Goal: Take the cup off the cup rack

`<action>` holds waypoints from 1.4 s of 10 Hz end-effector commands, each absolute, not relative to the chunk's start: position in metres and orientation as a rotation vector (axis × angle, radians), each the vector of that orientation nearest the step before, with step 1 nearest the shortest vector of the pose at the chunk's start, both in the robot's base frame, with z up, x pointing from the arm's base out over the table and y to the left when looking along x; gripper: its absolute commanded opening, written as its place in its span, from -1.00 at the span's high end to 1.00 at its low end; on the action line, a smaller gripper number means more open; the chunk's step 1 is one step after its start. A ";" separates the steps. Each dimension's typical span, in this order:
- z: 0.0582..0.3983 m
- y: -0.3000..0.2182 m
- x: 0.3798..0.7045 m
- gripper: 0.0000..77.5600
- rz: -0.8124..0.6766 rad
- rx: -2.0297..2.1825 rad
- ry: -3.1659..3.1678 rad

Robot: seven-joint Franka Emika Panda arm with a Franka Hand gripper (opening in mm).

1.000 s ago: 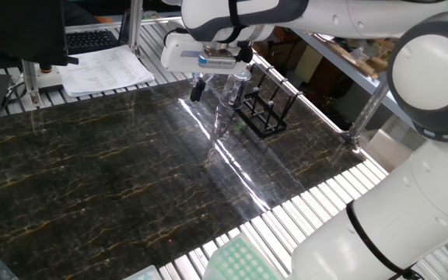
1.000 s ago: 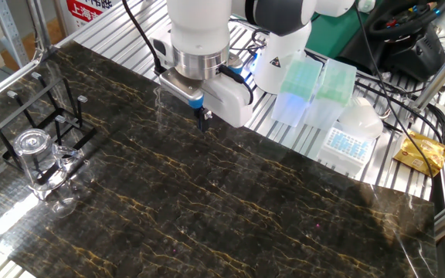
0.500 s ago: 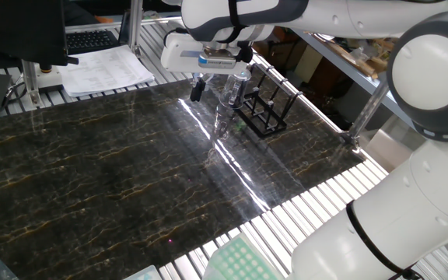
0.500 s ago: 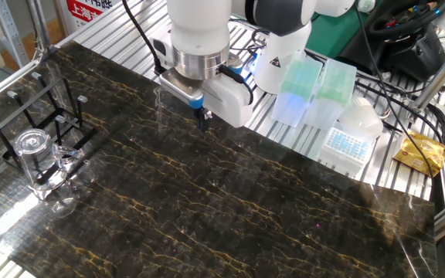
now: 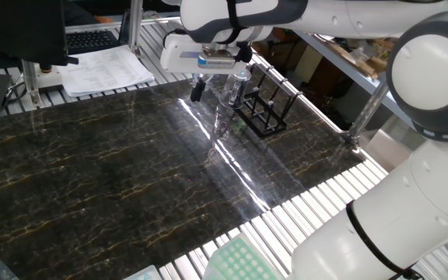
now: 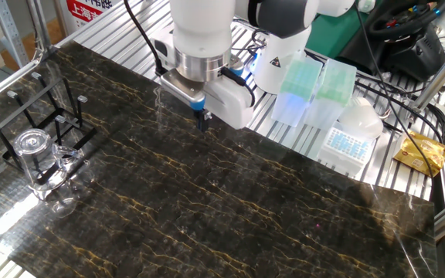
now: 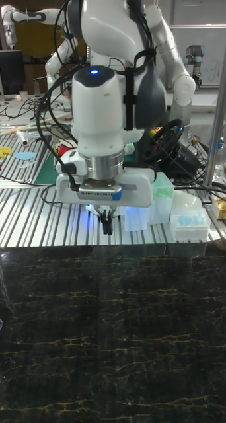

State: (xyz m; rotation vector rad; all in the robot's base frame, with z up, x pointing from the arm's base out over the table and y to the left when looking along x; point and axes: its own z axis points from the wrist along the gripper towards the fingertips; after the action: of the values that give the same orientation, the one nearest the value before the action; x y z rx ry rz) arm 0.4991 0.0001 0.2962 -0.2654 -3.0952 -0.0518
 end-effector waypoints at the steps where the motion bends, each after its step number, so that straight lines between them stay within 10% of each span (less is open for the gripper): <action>1: 0.293 -0.003 0.502 1.00 -0.019 -0.258 -3.100; 14: 0.266 -0.079 0.517 1.00 0.063 -0.256 -3.112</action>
State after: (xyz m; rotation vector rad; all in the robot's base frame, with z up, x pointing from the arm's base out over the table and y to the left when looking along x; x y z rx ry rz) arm 0.5143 -0.0766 0.2648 -0.2432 -3.1094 0.0528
